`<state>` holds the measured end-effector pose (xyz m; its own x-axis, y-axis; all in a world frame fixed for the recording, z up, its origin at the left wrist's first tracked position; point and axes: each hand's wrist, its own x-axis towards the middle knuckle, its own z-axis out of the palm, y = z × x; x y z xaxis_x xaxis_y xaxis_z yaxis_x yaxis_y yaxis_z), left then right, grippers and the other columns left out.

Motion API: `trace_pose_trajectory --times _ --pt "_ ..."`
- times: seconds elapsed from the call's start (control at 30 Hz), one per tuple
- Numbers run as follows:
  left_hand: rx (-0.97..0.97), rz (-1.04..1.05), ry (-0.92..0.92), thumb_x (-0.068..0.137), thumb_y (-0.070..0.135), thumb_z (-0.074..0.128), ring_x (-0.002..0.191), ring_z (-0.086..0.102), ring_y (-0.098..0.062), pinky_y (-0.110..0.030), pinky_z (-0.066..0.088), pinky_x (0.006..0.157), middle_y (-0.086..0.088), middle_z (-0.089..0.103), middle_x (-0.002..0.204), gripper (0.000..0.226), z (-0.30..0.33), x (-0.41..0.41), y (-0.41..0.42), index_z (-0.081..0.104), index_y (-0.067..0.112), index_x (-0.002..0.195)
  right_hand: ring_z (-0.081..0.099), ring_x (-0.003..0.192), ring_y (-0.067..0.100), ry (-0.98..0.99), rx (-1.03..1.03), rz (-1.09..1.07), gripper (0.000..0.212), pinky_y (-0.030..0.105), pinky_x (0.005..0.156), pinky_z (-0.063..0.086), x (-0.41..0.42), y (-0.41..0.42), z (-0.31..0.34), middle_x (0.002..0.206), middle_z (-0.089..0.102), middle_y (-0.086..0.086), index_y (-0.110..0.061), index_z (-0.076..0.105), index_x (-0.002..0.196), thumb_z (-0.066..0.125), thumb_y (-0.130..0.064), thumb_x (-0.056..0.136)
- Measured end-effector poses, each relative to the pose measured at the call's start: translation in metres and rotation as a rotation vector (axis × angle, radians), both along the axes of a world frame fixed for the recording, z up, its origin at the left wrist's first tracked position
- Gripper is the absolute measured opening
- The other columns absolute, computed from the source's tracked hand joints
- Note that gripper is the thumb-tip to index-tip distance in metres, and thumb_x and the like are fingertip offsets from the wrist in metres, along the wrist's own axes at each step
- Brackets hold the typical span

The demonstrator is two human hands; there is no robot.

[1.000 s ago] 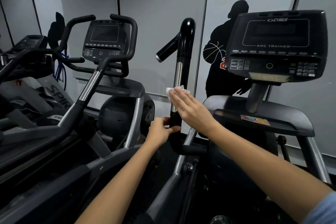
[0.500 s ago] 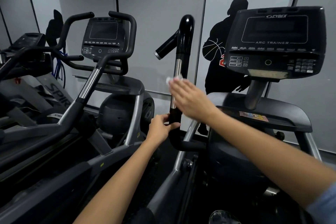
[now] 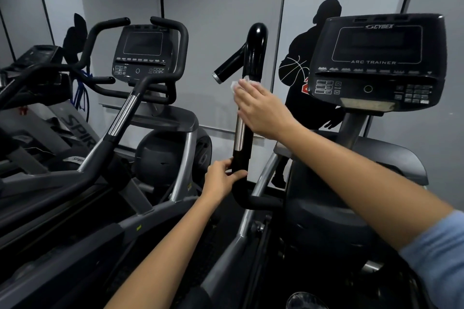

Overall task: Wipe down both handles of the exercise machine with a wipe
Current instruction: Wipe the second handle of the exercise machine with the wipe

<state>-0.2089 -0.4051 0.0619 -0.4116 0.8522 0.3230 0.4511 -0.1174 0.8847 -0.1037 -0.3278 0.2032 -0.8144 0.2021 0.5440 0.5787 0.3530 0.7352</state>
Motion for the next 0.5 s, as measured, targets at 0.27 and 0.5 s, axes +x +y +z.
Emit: trace_pose_trajectory --times 0.27,0.5 --pt "0.003 0.003 -0.037 0.082 0.016 0.071 0.086 0.059 -0.005 -0.008 0.043 0.069 0.005 0.069 0.098 0.014 0.0 0.003 -0.003 0.067 0.023 0.092 0.06 0.097 0.032 -0.413 0.011 0.066 0.057 0.046 0.104 0.036 -0.006 -0.021 -0.046 0.095 0.068 0.014 -0.005 0.068 0.095 0.022 -0.039 0.097" --pt "-0.007 -0.034 -0.008 0.08 0.022 0.073 0.102 0.065 -0.016 -0.03 0.049 0.095 0.004 0.068 0.109 0.041 0.002 0.001 -0.004 0.063 0.015 0.119 0.063 0.091 0.028 -0.245 0.121 -0.041 0.058 0.042 0.101 0.041 -0.025 0.002 0.009 0.09 0.071 0.007 -0.01 0.072 0.092 0.023 -0.042 0.095"
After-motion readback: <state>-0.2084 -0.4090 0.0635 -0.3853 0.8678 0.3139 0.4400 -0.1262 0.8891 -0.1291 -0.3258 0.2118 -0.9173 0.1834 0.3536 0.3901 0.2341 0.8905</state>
